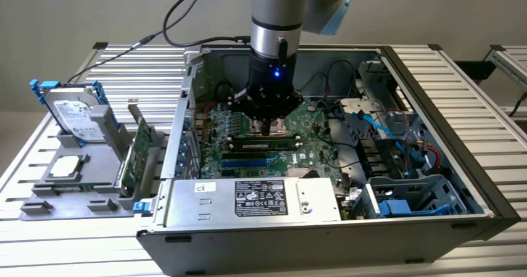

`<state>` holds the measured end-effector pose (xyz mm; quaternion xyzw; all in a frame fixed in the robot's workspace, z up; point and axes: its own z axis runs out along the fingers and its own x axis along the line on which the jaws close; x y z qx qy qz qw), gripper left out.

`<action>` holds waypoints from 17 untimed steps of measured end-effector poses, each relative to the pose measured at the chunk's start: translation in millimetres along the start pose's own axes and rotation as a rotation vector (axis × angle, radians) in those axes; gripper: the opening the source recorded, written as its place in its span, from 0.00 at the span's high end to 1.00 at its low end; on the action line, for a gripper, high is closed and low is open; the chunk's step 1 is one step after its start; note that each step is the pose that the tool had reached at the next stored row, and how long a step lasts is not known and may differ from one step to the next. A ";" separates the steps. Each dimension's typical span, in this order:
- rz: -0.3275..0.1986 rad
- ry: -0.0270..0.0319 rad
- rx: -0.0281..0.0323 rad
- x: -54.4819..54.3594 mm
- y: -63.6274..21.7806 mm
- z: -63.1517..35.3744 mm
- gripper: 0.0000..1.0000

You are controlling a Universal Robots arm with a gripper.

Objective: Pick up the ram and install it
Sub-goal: 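Press down the ram until it locks into place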

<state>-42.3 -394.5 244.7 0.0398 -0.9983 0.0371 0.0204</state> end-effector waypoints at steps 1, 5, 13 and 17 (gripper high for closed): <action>0.001 0.0000 -0.0001 0.0 -0.8 0.0 0.89; 0.003 0.0003 0.0000 0.2 -6.0 -2.0 0.89; 0.003 -0.0001 -0.0037 0.6 -11.0 -3.1 0.89; 0.003 -0.0001 -0.0037 0.6 -11.0 -3.1 0.89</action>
